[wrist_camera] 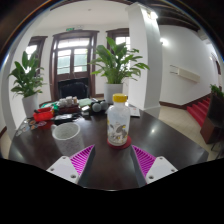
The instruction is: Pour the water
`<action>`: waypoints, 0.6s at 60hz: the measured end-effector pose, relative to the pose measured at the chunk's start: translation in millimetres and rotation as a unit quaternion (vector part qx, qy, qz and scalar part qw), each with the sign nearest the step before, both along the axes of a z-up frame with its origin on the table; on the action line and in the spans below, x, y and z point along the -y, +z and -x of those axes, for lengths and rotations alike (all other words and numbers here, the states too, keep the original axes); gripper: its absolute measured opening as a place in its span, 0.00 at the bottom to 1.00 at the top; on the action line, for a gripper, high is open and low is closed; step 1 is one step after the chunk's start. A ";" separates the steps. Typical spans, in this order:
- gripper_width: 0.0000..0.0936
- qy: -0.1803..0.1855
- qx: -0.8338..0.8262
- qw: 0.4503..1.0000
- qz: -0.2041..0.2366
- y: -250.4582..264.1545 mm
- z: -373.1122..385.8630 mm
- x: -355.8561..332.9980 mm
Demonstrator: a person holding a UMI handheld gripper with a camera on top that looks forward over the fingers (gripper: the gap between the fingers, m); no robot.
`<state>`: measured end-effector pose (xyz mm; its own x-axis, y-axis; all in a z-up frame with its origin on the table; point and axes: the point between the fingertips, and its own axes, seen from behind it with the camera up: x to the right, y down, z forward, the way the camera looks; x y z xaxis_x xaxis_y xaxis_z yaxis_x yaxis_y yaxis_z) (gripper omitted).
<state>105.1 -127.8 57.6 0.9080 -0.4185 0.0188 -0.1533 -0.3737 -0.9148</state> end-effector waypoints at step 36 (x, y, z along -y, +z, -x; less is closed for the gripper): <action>0.75 0.130 0.022 0.990 -0.044 99.9 113.4 52.1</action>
<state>-8.3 -179.8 157.5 0.9843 -0.1731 0.0351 -0.0215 -0.3147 -0.9490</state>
